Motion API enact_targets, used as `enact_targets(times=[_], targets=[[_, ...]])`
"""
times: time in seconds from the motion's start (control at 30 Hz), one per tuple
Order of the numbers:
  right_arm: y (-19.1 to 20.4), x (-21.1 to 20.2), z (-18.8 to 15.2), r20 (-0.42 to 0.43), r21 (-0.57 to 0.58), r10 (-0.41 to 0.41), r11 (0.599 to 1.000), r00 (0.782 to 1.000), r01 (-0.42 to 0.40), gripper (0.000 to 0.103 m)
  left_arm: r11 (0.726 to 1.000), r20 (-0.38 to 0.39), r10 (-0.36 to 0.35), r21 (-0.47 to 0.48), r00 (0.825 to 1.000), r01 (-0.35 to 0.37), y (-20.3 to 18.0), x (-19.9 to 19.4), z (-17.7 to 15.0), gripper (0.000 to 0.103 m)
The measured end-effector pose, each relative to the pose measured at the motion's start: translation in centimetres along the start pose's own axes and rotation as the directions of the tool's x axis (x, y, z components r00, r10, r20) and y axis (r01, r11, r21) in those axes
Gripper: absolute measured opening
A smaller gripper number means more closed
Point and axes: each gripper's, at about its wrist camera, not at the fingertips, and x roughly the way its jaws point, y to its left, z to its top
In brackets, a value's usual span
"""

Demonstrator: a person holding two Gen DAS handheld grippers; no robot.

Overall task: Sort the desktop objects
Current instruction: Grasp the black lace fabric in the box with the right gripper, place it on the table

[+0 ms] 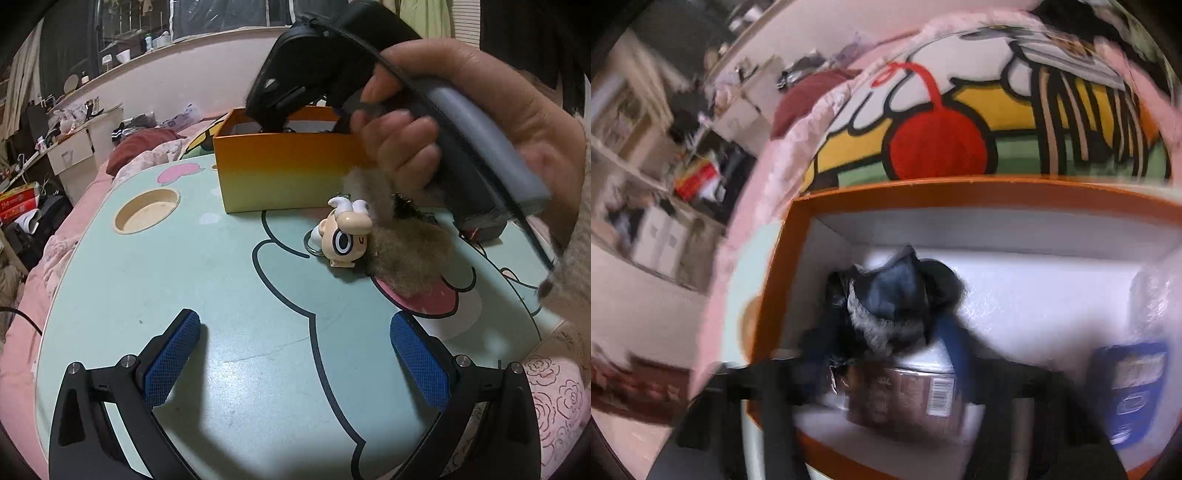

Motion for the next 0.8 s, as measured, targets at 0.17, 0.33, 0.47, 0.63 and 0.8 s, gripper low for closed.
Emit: enact_targets(times=[0.17,0.33,0.47,0.63,0.8], targets=[[-1.9,-11.3,-1.5,0.228,-0.038,0.195,0.981,0.954,-0.191,0.028,1.000,0.003,0.001,-0.007,1.000,-0.001,0.1,0.0,0.1,0.102],[-4.7,-21.2,-8.9,0.367,-0.139,0.126,0.987,0.922,-0.079,0.028,1.000,0.000,0.012,-0.010,1.000,-0.012,0.1,0.1,0.2,0.102],[-7.1,-19.3,-14.1,0.317,-0.132,-0.056,0.986,0.947,0.103,0.028,1.000,-0.007,0.029,-0.004,1.000,-0.029,-0.2,0.2,0.2,0.102],[-7.9,-12.9,-15.4,0.218,-0.134,-0.114,0.980,0.969,0.146,0.032,0.999,-0.012,0.040,-0.003,0.999,-0.040,-0.1,0.3,0.2,0.102],[-6.7,-13.4,-17.5,0.353,-0.140,-0.151,0.967,0.924,0.211,0.070,0.999,-0.009,0.037,-0.009,0.999,-0.037,-0.1,0.3,0.2,0.102]])
